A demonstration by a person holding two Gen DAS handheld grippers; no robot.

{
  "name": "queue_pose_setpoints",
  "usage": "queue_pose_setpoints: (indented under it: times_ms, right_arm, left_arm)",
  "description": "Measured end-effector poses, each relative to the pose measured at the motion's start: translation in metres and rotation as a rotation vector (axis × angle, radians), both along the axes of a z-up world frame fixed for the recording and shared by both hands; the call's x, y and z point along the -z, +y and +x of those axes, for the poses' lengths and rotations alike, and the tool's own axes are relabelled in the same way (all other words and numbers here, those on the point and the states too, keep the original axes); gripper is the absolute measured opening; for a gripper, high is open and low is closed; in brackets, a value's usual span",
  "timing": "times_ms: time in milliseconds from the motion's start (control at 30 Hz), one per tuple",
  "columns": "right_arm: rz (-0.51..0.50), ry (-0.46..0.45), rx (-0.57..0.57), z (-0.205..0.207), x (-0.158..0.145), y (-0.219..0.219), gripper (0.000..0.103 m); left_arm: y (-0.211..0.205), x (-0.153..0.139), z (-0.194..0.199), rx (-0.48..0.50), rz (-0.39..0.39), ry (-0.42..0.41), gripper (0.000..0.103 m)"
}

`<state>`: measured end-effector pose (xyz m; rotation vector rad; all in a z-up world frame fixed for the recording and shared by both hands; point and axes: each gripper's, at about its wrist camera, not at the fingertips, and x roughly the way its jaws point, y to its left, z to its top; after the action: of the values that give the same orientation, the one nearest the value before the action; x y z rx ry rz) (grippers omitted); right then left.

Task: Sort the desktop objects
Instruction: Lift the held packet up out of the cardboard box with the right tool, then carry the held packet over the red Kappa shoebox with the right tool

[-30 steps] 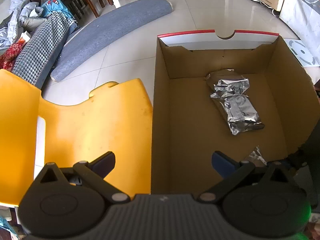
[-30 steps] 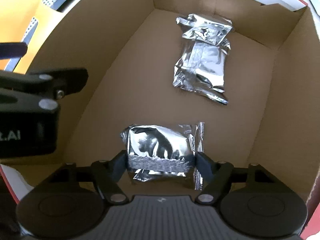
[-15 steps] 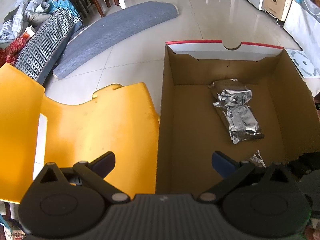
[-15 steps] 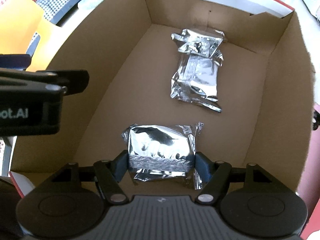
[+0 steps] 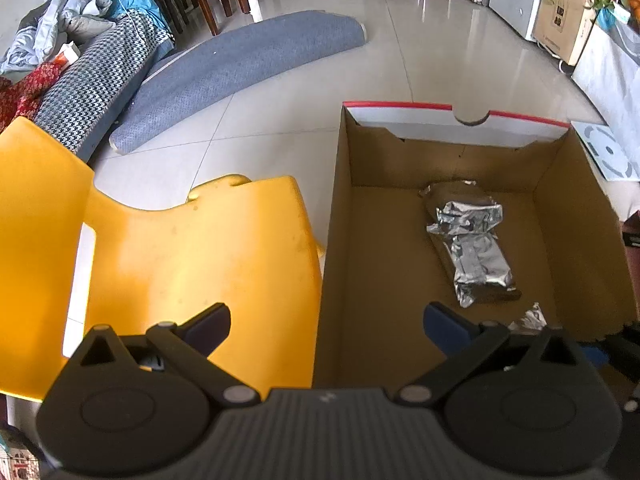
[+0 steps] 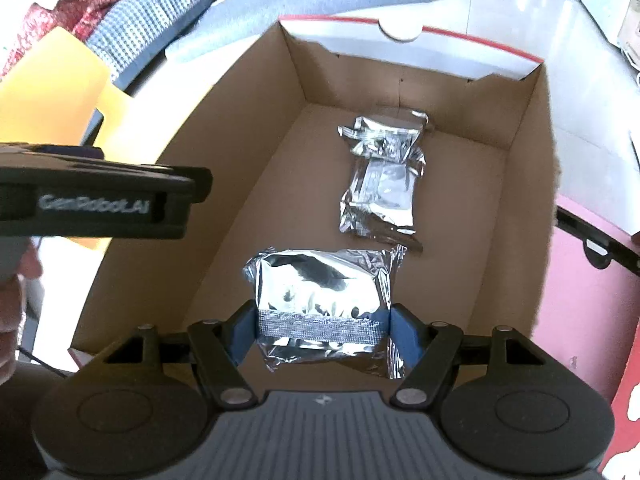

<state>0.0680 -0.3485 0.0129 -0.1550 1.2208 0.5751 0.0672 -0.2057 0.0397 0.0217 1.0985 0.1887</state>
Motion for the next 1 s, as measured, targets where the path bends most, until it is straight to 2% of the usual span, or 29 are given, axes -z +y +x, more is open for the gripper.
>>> queue_pose_setpoints:
  times_ms: [267,767,1000]
  right_arm:
    - [0.050,-0.035,0.016,-0.001,-0.001,-0.023,0.069]
    - [0.140,-0.096,0.035,-0.012,-0.041,-0.043,0.069]
    - [0.164,-0.116,0.056,-0.015,-0.050,-0.052,0.069]
  left_arm:
    - [-0.002,-0.008,0.001,-0.017,-0.032,-0.026,0.103]
    - [-0.014,-0.009,0.007,-0.023,-0.039,-0.036,0.103]
    - [-0.017,-0.014,0.009,-0.043,-0.064,-0.057,0.103]
